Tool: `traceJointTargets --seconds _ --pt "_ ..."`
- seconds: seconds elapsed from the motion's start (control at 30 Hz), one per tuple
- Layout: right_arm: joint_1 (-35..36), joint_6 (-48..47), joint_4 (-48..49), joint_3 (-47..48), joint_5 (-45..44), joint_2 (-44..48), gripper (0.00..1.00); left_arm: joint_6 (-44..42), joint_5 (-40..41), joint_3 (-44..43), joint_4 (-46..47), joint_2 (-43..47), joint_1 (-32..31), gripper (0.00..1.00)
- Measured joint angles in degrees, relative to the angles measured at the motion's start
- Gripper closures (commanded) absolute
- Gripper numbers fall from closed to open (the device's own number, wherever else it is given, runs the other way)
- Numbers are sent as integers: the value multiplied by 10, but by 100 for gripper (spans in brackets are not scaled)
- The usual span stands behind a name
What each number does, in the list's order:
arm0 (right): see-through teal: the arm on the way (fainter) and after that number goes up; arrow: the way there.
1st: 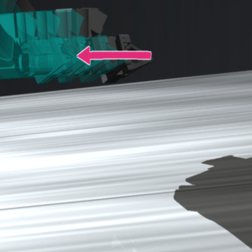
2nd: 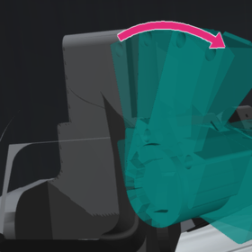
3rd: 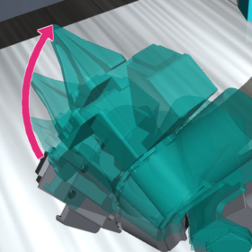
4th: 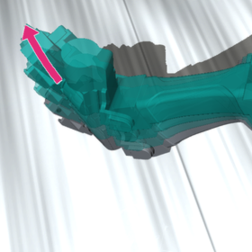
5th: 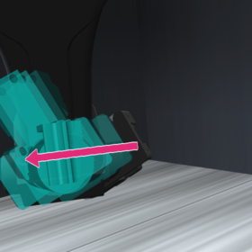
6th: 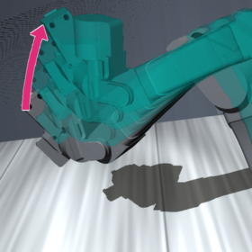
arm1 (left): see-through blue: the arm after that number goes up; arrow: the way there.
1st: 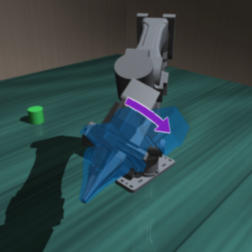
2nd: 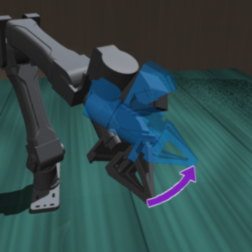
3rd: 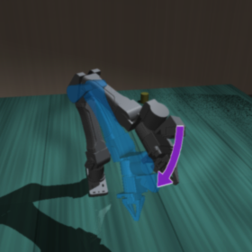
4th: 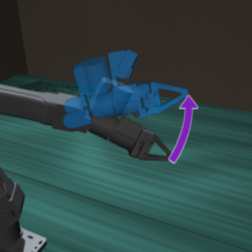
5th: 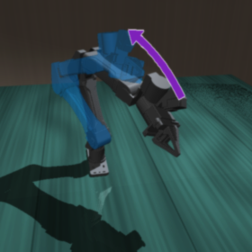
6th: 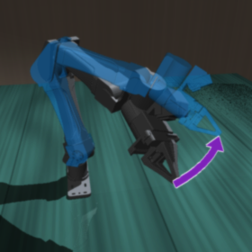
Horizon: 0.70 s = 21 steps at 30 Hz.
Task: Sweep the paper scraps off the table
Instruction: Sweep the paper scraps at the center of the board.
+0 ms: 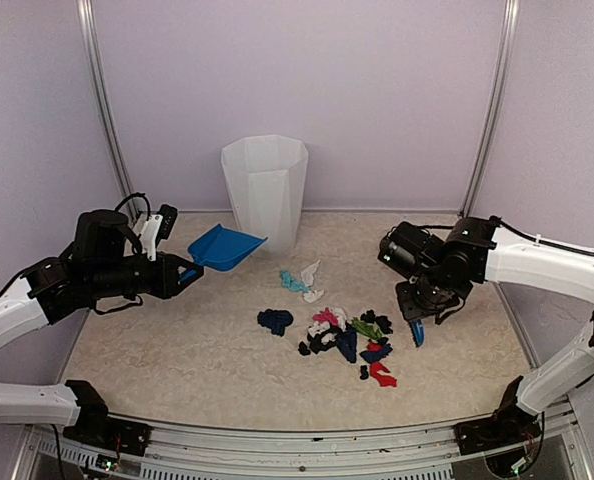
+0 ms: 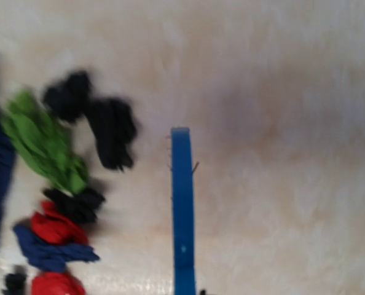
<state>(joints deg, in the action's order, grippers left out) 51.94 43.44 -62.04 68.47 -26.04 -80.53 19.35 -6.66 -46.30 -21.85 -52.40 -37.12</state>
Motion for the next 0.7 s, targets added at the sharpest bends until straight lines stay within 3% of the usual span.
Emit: traceJointTargets --seconds 0.2,0.7 --pt "0 49 1 -23 39 -42 100 0 0 0 0 0 -3 100" --pt "-19 75 156 -6 159 -92 100 0 11 0 -1 0 -4 100"
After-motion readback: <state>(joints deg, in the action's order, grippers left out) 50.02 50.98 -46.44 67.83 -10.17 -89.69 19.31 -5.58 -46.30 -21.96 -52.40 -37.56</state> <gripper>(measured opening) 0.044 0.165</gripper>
